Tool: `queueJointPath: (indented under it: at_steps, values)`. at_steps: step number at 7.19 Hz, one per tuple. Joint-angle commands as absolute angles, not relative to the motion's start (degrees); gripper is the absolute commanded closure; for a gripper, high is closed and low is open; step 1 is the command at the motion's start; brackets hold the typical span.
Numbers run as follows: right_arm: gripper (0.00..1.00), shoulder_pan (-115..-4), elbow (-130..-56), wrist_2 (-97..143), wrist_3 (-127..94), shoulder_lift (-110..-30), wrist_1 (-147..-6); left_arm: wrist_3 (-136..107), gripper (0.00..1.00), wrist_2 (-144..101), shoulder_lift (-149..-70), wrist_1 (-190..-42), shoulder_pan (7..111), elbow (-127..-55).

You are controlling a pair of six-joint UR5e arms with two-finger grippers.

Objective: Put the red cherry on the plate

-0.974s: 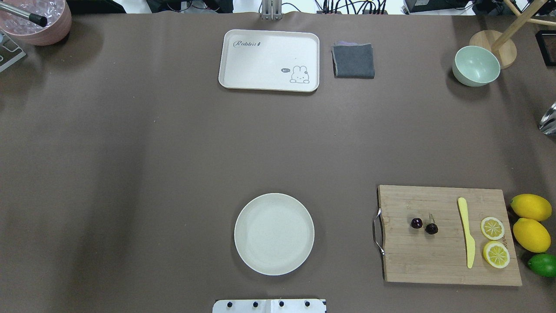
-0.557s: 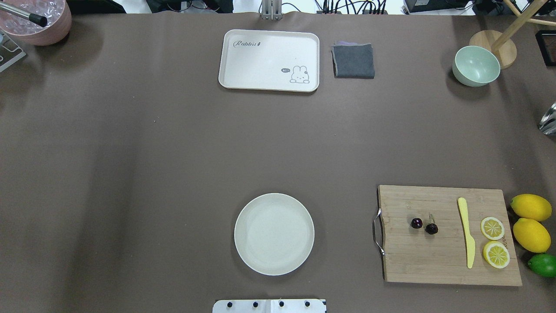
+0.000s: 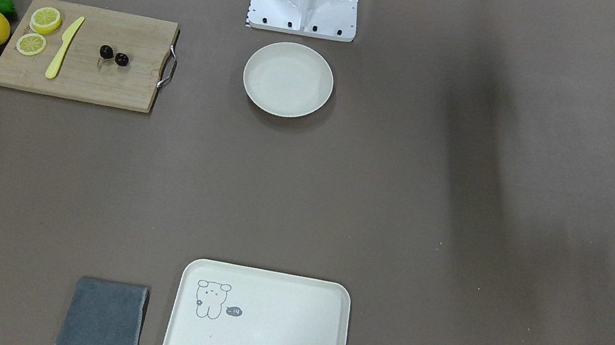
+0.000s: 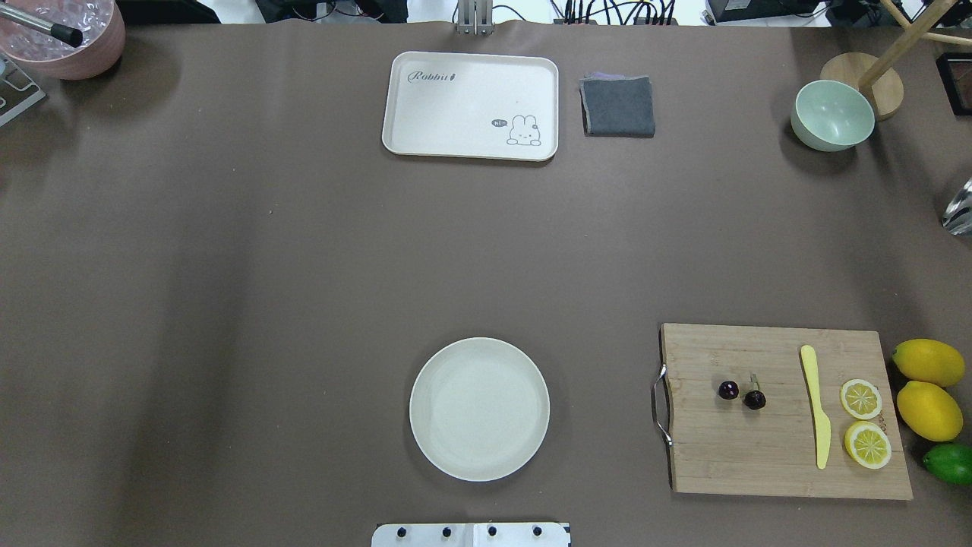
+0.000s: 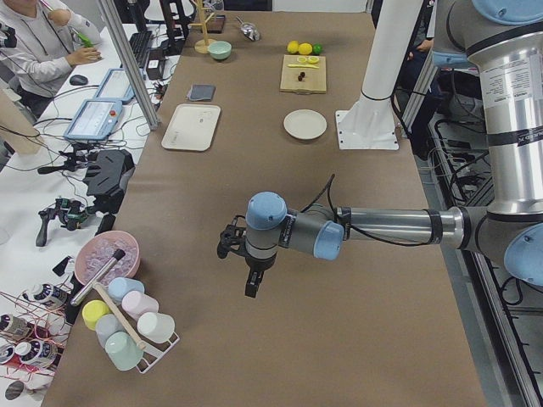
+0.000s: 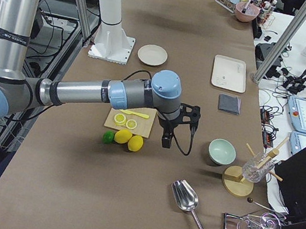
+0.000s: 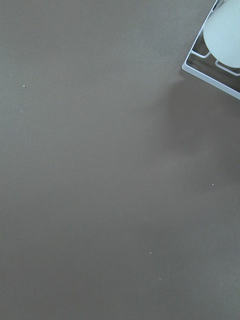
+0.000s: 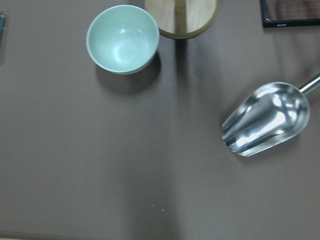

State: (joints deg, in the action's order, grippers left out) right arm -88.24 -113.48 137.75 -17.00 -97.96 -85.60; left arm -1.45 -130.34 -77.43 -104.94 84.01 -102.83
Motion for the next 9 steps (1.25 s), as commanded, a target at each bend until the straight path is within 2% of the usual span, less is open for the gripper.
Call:
queueJointPath:
  at_steps: [1,3,5,9]
  values:
    - [0.0,-80.03,-121.78,138.08,-27.48,-97.91,-85.52,-1.58,0.02,-130.25,-77.61,-104.94,84.02,-103.18]
    - [0.0,-73.52,-125.84,138.61,-28.12,-97.56,-85.08,-1.76,0.02,-130.25,-78.22,-104.85,83.94,-103.18]
    - [0.01,-63.95,-125.95,137.29,-33.18,-93.27,-84.56,-1.76,0.02,-130.17,-78.31,-104.85,83.94,-103.1]
    - [0.01,-41.63,-124.54,117.74,-46.1,-93.08,-75.25,-1.76,0.02,-130.25,-78.31,-104.94,83.94,-103.18]
